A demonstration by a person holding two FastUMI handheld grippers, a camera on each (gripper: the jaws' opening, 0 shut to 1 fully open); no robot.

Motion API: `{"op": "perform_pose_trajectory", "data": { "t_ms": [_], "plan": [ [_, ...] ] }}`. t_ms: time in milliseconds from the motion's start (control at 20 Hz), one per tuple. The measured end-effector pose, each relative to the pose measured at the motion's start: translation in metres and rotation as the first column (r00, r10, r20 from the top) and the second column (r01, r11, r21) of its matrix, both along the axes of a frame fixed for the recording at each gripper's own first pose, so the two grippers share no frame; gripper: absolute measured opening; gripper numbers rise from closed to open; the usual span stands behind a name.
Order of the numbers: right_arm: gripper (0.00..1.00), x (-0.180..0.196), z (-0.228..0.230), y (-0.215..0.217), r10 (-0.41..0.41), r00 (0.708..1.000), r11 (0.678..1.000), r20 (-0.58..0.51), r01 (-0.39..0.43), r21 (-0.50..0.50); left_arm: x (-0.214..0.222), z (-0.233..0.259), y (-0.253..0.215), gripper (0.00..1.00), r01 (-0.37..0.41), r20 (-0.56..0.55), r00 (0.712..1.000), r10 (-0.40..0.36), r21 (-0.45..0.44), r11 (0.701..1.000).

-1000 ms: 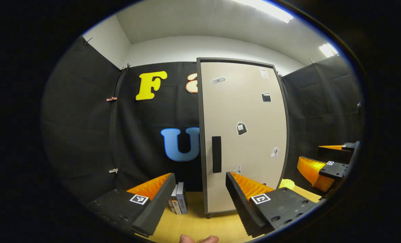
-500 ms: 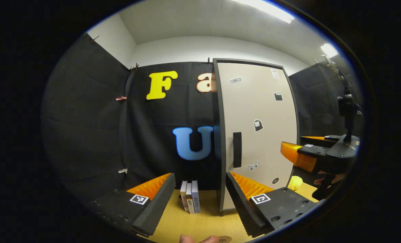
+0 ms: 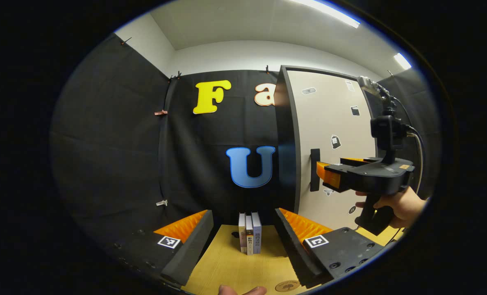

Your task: Open the cabinet door with the right hand, grasp the bottle in the cabinet with the left hand and place it on the coaster, then close the cabinet door with the right hand.

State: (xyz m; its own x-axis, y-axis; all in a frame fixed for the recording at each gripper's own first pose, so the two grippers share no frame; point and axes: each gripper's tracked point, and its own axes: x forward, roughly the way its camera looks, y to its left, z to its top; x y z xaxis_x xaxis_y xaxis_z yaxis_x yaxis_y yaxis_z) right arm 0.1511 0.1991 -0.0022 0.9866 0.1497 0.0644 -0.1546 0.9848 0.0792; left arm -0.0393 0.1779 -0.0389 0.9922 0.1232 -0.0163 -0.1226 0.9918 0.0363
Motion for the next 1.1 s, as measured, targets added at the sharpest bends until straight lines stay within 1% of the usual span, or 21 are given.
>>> {"op": "perform_pose_trajectory", "data": {
  "t_ms": [200, 300, 350, 400, 450, 550, 600, 650, 700, 750, 800, 850, 950, 1100],
  "plan": [
    [0.97, 0.035, -0.017, 0.009, -0.020, 0.999, 1.000, -0.048, 0.020, -0.003, -0.003, -0.007, 0.014, 0.95, -0.020, -0.012, 1.000, 0.020, -0.003, 1.000],
    [0.92, 0.047, -0.019, 0.012, -0.025, 0.999, 1.000, -0.047, 0.025, -0.005, -0.006, -0.007, 0.017, 0.95, -0.029, -0.009, 1.000, 0.029, -0.004, 1.000],
    [0.72, 0.054, -0.019, 0.013, -0.030, 0.999, 1.000, -0.045, 0.030, -0.004, -0.007, -0.007, 0.018, 0.95, -0.032, -0.011, 0.999, 0.032, -0.008, 0.999],
    [0.64, 0.058, -0.019, 0.013, -0.040, 0.998, 0.999, -0.048, 0.041, 0.001, -0.007, -0.008, 0.017, 0.95, -0.033, -0.015, 0.999, 0.033, -0.009, 0.999],
    [0.52, 0.064, -0.018, 0.016, -0.039, 0.998, 0.999, -0.050, 0.040, 0.014, -0.007, -0.009, 0.016, 0.95, -0.034, -0.018, 0.999, 0.034, -0.009, 0.999],
    [0.44, 0.070, -0.020, 0.017, -0.043, 0.997, 0.997, -0.067, 0.046, 0.055, -0.009, -0.013, 0.017, 0.95, -0.042, -0.027, 0.999, 0.042, -0.005, 0.999],
    [0.45, 0.068, -0.014, 0.012, -0.047, 0.996, 0.996, -0.070, 0.052, 0.067, -0.010, -0.012, 0.017, 0.95, -0.044, -0.031, 0.999, 0.044, -0.005, 0.999],
    [0.37, 0.071, -0.020, 0.015, -0.054, 0.996, 0.996, -0.070, 0.059, 0.067, -0.011, -0.013, 0.015, 0.95, -0.047, -0.033, 0.998, 0.047, -0.005, 0.999],
    [0.37, 0.072, -0.021, 0.014, -0.057, 0.996, 0.997, -0.063, 0.060, 0.051, -0.013, -0.013, 0.014, 0.95, -0.049, -0.035, 0.998, 0.049, -0.005, 0.999],
    [0.28, 0.071, -0.019, 0.014, -0.057, 0.997, 0.998, -0.051, 0.059, 0.033, -0.013, -0.012, 0.013, 0.95, -0.049, -0.036, 0.998, 0.049, -0.005, 0.999],
    [0.28, 0.068, -0.020, 0.014, -0.050, 0.997, 0.999, -0.054, 0.051, 0.015, -0.014, -0.010, 0.010, 0.95, -0.049, -0.034, 0.998, 0.049, -0.005, 0.999],
    [0.22, 0.070, -0.020, 0.015, -0.036, 0.997, 0.999, -0.065, 0.037, 0.019, -0.015, -0.007, 0.008, 0.95, -0.048, -0.033, 0.998, 0.048, -0.005, 0.999],
    [0.21, 0.065, -0.019, 0.015, -0.001, 0.996, 0.999, -0.092, 0.004, 0.032, -0.017, -0.003, 0.002, 0.95, -0.044, -0.025, 0.999, 0.044, -0.009, 0.999],
    [0.21, 0.044, -0.014, 0.018, 0.045, 0.995, 0.999, -0.094, -0.043, 0.022, -0.014, 0.006, -0.011, 0.95, -0.027, -0.009, 1.000, 0.027, 0.000, 1.000]
  ]
}}
